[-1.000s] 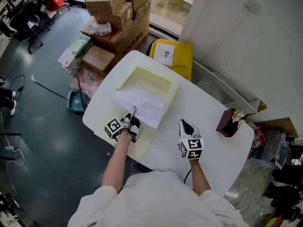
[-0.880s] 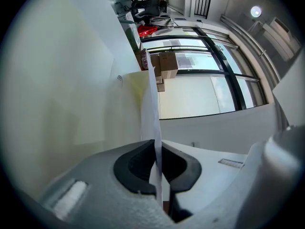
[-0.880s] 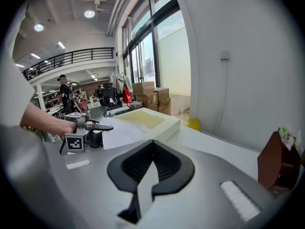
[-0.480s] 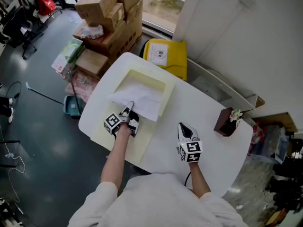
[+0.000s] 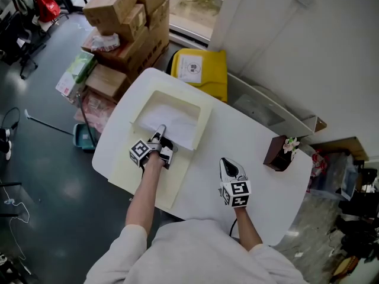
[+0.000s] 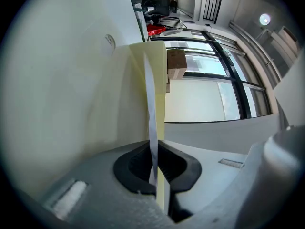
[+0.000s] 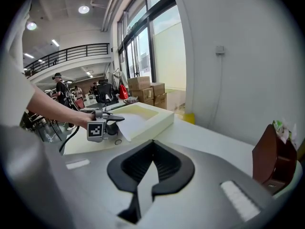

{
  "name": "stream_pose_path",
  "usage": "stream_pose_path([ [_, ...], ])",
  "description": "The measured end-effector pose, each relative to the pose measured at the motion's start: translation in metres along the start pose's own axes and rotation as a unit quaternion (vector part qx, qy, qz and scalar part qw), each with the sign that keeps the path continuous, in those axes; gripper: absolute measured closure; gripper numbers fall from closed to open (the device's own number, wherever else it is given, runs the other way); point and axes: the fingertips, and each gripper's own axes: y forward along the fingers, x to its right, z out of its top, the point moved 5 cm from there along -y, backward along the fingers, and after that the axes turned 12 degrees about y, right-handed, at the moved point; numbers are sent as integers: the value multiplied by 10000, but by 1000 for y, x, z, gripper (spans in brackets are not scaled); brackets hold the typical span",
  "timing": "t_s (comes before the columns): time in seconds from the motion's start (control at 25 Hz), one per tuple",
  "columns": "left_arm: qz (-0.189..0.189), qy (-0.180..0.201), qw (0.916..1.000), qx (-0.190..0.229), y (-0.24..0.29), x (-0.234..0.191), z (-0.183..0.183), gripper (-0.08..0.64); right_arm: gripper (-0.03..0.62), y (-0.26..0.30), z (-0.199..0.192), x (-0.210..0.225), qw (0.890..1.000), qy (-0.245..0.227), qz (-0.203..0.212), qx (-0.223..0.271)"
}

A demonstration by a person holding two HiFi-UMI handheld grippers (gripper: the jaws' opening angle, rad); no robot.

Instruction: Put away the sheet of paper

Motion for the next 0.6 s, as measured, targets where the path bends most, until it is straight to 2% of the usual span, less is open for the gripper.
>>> stream_pose_path([
  [0.48,-3,-97,9998,150,23,-3,6,556,589,3,-5,0,9999,-25,-42,-99],
  [0.52,-28,-122,9998,148,23,-3,6,522,591,3,-4,0,9999,-23,-40,-95],
  [0.6,-99,-177,9997,132,23,0,7,395,590,4,-4,0,10000,-19,-24,-88],
])
